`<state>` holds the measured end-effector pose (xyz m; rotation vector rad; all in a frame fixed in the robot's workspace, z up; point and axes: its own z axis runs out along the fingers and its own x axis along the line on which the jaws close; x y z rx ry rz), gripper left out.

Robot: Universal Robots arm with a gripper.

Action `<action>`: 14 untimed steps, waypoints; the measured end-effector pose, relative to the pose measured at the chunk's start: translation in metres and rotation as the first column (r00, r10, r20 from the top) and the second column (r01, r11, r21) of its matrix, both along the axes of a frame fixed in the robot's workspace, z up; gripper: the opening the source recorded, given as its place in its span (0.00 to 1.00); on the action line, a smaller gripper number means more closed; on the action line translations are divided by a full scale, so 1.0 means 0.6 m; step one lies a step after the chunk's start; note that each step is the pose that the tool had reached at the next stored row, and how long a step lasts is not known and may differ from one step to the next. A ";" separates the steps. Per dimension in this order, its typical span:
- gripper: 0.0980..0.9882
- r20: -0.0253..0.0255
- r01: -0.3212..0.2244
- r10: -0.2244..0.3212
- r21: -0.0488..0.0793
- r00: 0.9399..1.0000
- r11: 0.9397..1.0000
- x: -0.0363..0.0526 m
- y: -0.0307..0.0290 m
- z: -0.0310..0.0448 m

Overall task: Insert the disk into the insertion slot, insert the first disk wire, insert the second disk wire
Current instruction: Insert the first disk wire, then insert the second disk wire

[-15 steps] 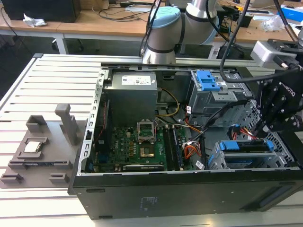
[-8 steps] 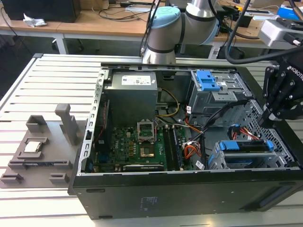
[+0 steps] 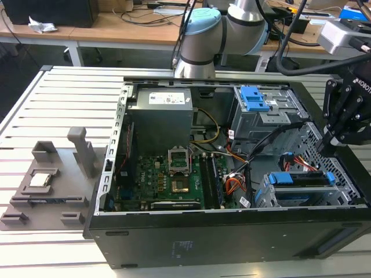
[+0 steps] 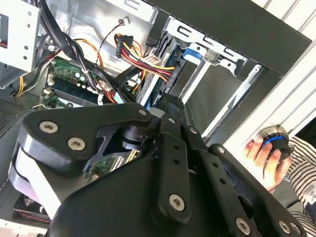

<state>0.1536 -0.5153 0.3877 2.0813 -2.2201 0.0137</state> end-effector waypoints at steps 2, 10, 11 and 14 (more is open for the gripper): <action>0.01 0.000 0.000 0.000 0.000 1.000 1.000 0.000 0.0000 0.000; 0.15 0.000 0.000 0.000 0.000 1.000 1.000 0.000 0.0000 0.000; 0.23 0.000 0.000 0.000 0.000 1.000 1.000 0.000 0.0000 0.000; 0.23 0.000 -0.004 0.004 0.000 1.000 1.000 -0.010 0.0005 -0.005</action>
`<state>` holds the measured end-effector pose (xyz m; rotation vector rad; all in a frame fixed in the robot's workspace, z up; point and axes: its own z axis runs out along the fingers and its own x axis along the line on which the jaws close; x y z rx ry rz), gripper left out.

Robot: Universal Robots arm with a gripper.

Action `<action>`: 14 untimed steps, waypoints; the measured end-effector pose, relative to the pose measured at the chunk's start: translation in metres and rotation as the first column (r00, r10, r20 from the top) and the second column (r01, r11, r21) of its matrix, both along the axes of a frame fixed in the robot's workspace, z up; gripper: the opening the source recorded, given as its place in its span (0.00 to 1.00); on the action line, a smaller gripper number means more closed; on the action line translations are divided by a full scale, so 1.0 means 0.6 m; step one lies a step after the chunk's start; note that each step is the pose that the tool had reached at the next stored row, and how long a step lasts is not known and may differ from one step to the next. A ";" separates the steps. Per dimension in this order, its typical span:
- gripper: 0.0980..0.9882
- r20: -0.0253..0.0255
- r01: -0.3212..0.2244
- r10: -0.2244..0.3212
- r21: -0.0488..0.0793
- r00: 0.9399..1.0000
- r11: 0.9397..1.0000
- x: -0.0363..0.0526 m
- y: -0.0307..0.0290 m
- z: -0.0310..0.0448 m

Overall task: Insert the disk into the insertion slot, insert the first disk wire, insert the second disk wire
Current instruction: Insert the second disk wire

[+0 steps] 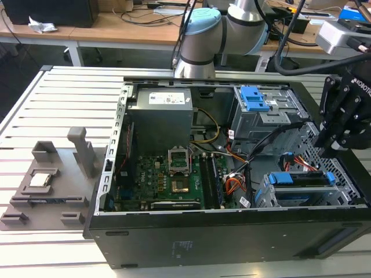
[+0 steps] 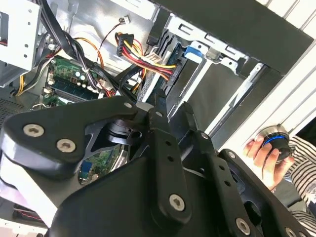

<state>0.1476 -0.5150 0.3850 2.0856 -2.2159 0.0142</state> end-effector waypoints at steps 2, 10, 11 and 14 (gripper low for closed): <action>0.23 0.000 -0.017 0.017 0.000 1.000 1.000 -0.019 0.0006 -0.017; 0.23 0.000 -0.031 0.031 0.000 1.000 1.000 -0.060 0.0304 -0.049; 0.23 0.000 -0.033 0.033 0.000 0.999 0.999 -0.063 0.0312 -0.053; 0.23 0.000 -0.041 0.041 -0.006 0.999 0.999 -0.064 0.0315 -0.056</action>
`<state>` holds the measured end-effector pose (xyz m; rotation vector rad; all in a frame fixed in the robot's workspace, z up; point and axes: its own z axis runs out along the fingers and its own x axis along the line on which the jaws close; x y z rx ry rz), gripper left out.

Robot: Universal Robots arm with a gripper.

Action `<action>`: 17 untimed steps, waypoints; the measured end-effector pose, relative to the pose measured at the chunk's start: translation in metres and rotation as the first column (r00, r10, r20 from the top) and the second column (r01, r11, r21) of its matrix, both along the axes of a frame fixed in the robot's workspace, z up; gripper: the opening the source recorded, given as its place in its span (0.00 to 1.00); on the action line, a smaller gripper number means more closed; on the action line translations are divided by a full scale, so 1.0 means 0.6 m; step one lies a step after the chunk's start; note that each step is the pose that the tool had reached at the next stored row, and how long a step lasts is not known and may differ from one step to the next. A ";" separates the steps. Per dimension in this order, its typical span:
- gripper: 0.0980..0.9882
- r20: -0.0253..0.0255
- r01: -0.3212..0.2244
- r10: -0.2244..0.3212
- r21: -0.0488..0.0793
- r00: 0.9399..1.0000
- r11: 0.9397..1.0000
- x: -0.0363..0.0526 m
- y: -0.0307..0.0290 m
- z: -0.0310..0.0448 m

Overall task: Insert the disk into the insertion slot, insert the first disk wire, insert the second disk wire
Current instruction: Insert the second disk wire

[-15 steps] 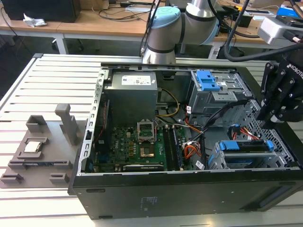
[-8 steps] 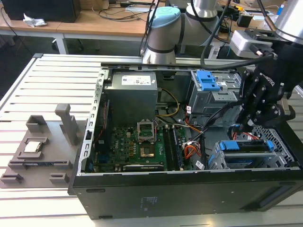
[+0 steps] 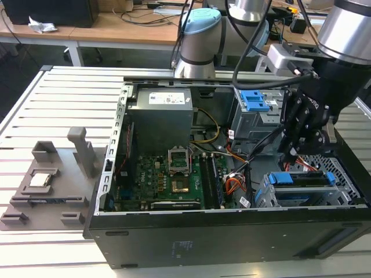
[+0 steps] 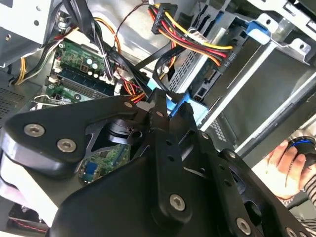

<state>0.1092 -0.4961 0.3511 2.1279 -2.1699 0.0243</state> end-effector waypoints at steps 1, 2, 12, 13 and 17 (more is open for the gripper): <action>0.23 0.000 -0.001 0.001 -0.007 1.000 1.000 0.000 0.0000 -0.001; 0.23 0.000 -0.002 0.002 -0.018 1.000 1.000 0.000 -0.0001 -0.001; 0.09 0.000 -0.002 0.002 -0.024 1.000 1.000 0.000 -0.0001 -0.001; 0.09 0.000 -0.002 0.002 -0.024 1.000 1.000 0.000 -0.0001 -0.001; 0.09 0.000 -0.002 0.002 -0.024 1.000 1.000 0.000 -0.0185 -0.001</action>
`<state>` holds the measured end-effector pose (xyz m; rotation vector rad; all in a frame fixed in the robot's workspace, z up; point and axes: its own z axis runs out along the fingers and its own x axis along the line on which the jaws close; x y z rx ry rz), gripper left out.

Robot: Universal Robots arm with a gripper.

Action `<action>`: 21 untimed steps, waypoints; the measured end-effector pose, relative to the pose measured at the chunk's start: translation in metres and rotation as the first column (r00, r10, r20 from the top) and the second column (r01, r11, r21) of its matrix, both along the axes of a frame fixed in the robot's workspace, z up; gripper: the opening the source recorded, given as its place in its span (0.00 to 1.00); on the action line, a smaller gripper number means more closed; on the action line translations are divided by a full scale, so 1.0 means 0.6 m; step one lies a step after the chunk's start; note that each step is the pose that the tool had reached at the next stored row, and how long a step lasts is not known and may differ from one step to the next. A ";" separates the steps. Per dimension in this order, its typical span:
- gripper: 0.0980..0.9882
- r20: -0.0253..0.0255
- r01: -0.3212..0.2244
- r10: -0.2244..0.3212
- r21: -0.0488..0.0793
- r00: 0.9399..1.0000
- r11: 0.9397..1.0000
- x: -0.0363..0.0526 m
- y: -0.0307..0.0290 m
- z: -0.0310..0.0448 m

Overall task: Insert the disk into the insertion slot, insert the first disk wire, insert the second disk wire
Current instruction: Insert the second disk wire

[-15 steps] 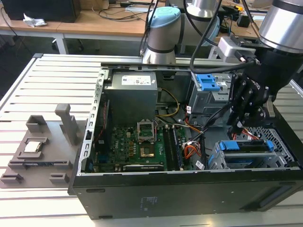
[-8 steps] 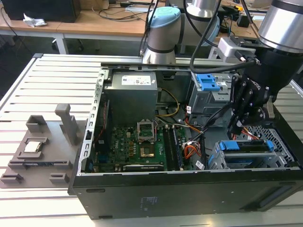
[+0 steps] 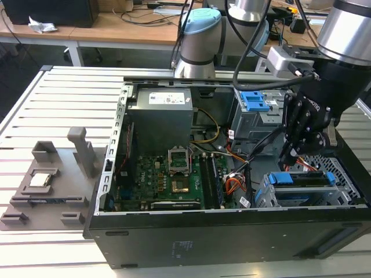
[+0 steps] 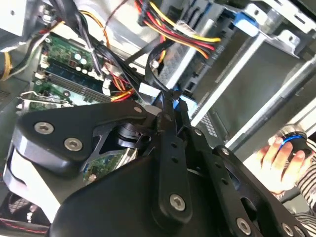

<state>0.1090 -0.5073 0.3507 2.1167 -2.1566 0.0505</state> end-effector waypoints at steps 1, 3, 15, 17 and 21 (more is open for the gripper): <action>0.09 0.000 0.000 0.000 0.000 1.000 1.000 0.000 -0.0132 0.000; 0.09 0.000 0.000 0.000 0.000 1.000 1.000 0.001 -0.0234 0.000; 0.05 -0.005 0.000 0.000 0.000 1.000 1.000 0.019 -0.0241 -0.001; 0.05 -0.005 0.000 0.000 0.000 1.000 1.000 0.019 -0.0242 -0.001; 0.05 -0.005 0.000 0.000 0.006 1.000 1.000 0.020 -0.0251 -0.001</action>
